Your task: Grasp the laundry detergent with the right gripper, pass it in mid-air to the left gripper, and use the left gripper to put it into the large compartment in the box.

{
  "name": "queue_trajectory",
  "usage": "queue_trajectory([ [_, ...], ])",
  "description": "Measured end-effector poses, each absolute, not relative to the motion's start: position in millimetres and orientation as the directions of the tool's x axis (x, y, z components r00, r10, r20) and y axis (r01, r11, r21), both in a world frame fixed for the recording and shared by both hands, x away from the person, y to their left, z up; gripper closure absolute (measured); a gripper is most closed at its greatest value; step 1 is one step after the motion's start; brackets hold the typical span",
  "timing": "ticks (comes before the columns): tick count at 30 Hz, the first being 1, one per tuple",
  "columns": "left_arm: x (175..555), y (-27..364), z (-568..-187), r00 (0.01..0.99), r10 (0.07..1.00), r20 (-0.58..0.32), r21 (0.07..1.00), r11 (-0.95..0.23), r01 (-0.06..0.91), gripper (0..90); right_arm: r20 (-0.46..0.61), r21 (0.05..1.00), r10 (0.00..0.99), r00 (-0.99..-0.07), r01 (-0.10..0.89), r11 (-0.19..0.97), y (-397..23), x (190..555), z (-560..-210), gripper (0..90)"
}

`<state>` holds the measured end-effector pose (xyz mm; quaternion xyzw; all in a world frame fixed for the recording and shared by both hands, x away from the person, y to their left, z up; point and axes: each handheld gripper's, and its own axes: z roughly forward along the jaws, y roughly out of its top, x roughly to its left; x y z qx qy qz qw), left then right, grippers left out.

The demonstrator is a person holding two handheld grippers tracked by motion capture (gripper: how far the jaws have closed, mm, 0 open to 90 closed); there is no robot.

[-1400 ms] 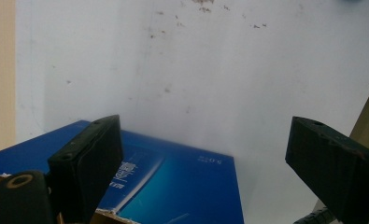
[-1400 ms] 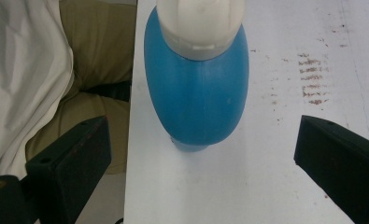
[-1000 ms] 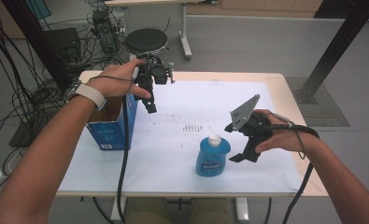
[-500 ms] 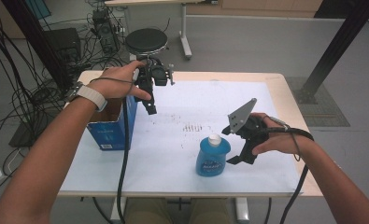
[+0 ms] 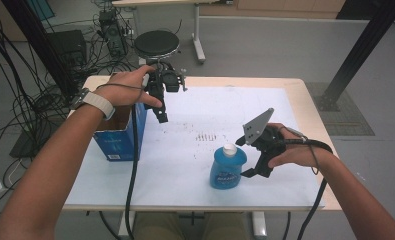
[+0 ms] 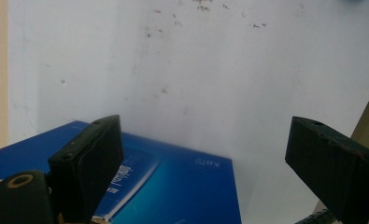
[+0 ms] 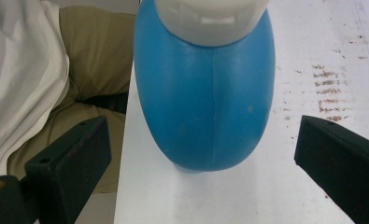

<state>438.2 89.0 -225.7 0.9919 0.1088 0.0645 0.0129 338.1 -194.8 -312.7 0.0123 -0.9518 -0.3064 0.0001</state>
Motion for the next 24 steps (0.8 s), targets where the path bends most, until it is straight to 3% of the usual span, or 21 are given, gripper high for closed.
queue_trajectory([
  [24,437.6,88.9,-228.7,0.968,0.221,0.123,0.037,-0.975,0.218,11.9,-0.006,0.623,-0.046,-0.999,-0.040,0.781,-192.8,339.8,-326.7,4.6],
])
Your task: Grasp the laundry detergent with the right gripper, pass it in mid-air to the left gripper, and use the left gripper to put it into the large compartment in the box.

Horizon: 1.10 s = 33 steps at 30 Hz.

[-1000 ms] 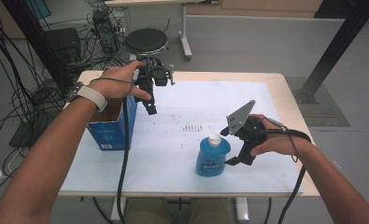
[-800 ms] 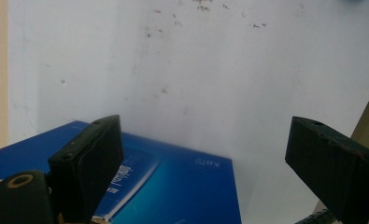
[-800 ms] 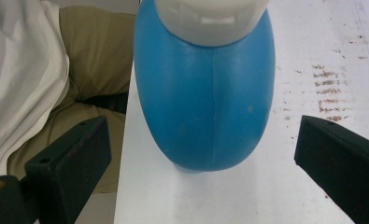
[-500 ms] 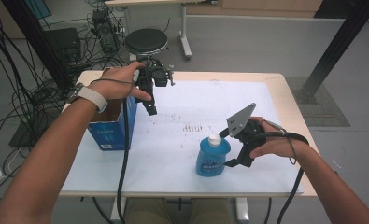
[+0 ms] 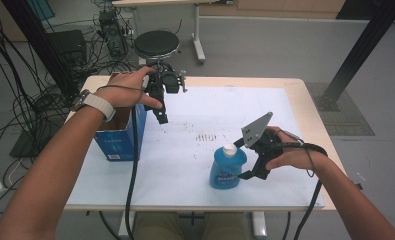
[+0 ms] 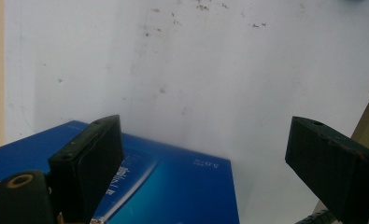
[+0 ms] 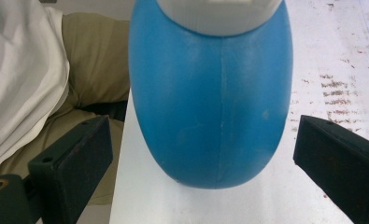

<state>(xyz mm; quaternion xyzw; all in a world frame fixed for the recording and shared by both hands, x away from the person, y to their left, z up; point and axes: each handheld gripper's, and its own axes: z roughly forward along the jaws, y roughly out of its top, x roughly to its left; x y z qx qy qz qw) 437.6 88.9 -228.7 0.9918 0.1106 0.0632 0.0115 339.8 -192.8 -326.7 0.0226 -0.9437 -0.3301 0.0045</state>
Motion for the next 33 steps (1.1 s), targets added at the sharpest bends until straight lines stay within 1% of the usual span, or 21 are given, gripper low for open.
queue_trajectory([
  [33,438.4,87.7,-229.8,0.967,0.224,0.120,0.039,-0.975,0.220,11.9,-0.005,0.633,-0.039,-0.999,-0.034,0.773,-193.4,342.3,-330.8,4.6],
])
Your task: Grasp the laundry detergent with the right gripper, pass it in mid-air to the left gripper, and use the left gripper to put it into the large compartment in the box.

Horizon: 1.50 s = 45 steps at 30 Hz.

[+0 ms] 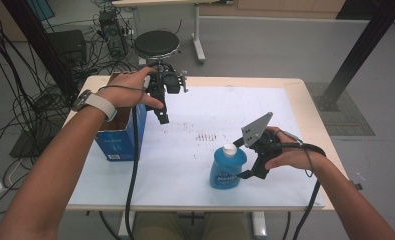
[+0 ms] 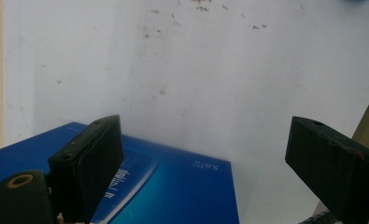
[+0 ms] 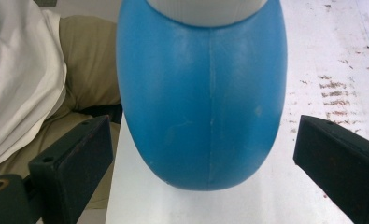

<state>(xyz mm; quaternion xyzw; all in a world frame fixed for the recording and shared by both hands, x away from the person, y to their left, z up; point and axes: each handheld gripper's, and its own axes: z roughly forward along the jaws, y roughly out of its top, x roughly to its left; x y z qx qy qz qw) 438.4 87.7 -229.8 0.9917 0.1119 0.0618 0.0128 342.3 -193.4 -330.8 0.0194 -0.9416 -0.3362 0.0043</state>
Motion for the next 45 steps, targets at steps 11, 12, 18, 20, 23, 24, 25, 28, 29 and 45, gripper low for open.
queue_trajectory([
  [11,438.1,88.1,-230.0,0.966,0.226,0.122,0.043,-0.974,0.223,11.9,-0.004,0.636,-0.043,-0.999,-0.036,0.771,-193.1,342.2,-331.6,4.6],
  [12,438.0,88.1,-229.9,0.966,0.227,0.121,0.043,-0.974,0.223,11.9,-0.002,0.637,-0.042,-0.999,-0.034,0.770,-192.9,342.0,-332.1,4.6],
  [18,438.0,88.4,-230.0,0.966,0.226,0.123,0.045,-0.974,0.222,11.9,-0.002,0.637,-0.040,-0.999,-0.032,0.770,-193.4,342.0,-331.6,4.6],
  [20,437.9,88.2,-229.8,0.967,0.224,0.122,0.043,-0.974,0.221,11.9,0.000,0.637,-0.038,-0.999,-0.030,0.770,-193.3,341.9,-331.5,4.6],
  [23,437.7,87.9,-229.5,0.967,0.224,0.123,0.042,-0.974,0.220,11.9,-0.005,0.638,-0.042,-0.999,-0.035,0.769,-192.9,341.9,-331.7,4.6],
  [24,437.6,87.8,-229.6,0.967,0.224,0.123,0.042,-0.974,0.221,11.9,-0.004,0.639,-0.042,-0.999,-0.034,0.768,-192.8,341.9,-331.9,4.6],
  [25,437.6,87.8,-229.7,0.967,0.224,0.123,0.042,-0.974,0.221,11.9,-0.004,0.639,-0.042,-0.999,-0.035,0.768,-192.8,341.8,-331.9,4.6],
  [28,437.9,88.0,-229.9,0.967,0.224,0.123,0.042,-0.975,0.220,11.9,-0.004,0.640,-0.042,-0.999,-0.035,0.767,-192.8,341.8,-332.2,4.6],
  [29,437.8,87.9,-230.1,0.966,0.226,0.123,0.043,-0.974,0.222,11.9,-0.003,0.640,-0.040,-0.999,-0.033,0.768,-192.9,341.6,-332.2,4.6],
  [45,437.6,87.0,-230.4,0.967,0.225,0.123,0.041,-0.974,0.221,12.0,-0.003,0.645,-0.039,-0.999,-0.032,0.764,-193.0,341.4,-333.7,4.5],
])
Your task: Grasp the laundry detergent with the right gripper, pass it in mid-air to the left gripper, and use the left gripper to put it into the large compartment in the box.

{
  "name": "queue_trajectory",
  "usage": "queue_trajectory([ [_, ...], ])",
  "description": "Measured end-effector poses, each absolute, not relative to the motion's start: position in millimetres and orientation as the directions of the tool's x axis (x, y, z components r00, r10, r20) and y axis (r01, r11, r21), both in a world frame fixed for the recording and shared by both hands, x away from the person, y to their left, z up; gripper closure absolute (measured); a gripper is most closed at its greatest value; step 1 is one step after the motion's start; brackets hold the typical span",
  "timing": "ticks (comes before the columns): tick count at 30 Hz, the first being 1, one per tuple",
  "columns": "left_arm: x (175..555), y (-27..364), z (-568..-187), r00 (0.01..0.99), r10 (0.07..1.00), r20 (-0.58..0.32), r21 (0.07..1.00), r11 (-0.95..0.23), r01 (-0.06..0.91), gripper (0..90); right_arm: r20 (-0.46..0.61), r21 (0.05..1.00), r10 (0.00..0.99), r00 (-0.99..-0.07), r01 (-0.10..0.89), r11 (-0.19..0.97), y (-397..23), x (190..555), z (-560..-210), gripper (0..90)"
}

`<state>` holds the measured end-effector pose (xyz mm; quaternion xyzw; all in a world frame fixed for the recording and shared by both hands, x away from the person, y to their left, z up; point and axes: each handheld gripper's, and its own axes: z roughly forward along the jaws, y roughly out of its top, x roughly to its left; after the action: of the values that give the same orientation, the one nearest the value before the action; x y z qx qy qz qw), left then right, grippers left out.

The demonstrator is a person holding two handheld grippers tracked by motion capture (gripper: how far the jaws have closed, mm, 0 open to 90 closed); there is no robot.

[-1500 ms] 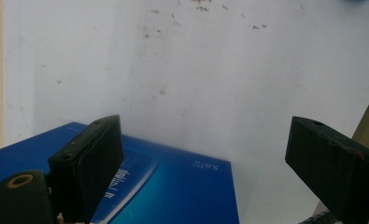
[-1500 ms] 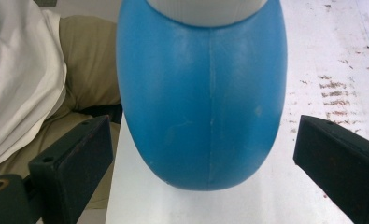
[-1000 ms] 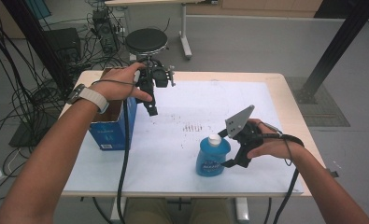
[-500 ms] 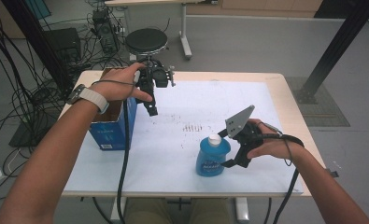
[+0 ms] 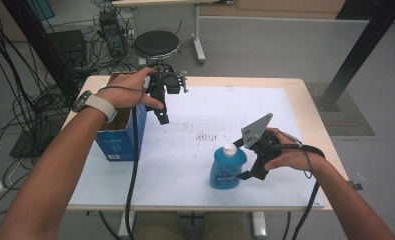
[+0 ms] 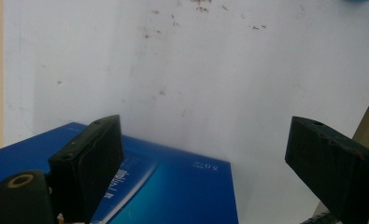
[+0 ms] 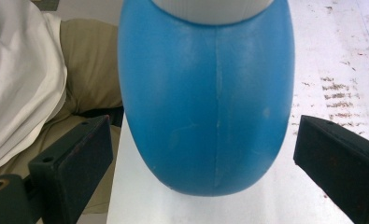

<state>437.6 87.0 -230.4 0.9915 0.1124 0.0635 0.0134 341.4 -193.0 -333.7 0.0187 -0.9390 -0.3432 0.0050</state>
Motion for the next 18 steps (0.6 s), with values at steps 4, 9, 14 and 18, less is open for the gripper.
queue_trajectory([
  [4,438.0,87.1,-231.2,0.966,0.227,0.123,0.044,-0.974,0.223,12.0,-0.005,0.646,-0.040,-0.999,-0.034,0.763,-193.2,341.8,-334.1,4.5],
  [9,438.3,86.8,-231.3,0.967,0.223,0.121,0.040,-0.975,0.220,12.0,-0.002,0.645,-0.039,-0.999,-0.031,0.764,-193.1,341.8,-334.5,4.5],
  [14,438.1,87.5,-230.9,0.967,0.223,0.121,0.041,-0.975,0.220,12.0,-0.001,0.646,-0.036,-0.999,-0.028,0.762,-192.8,341.7,-334.4,4.5],
  [18,437.8,88.1,-230.7,0.967,0.225,0.123,0.045,-0.974,0.221,12.0,-0.001,0.645,-0.036,-0.999,-0.029,0.763,-192.6,341.5,-334.2,4.6],
])
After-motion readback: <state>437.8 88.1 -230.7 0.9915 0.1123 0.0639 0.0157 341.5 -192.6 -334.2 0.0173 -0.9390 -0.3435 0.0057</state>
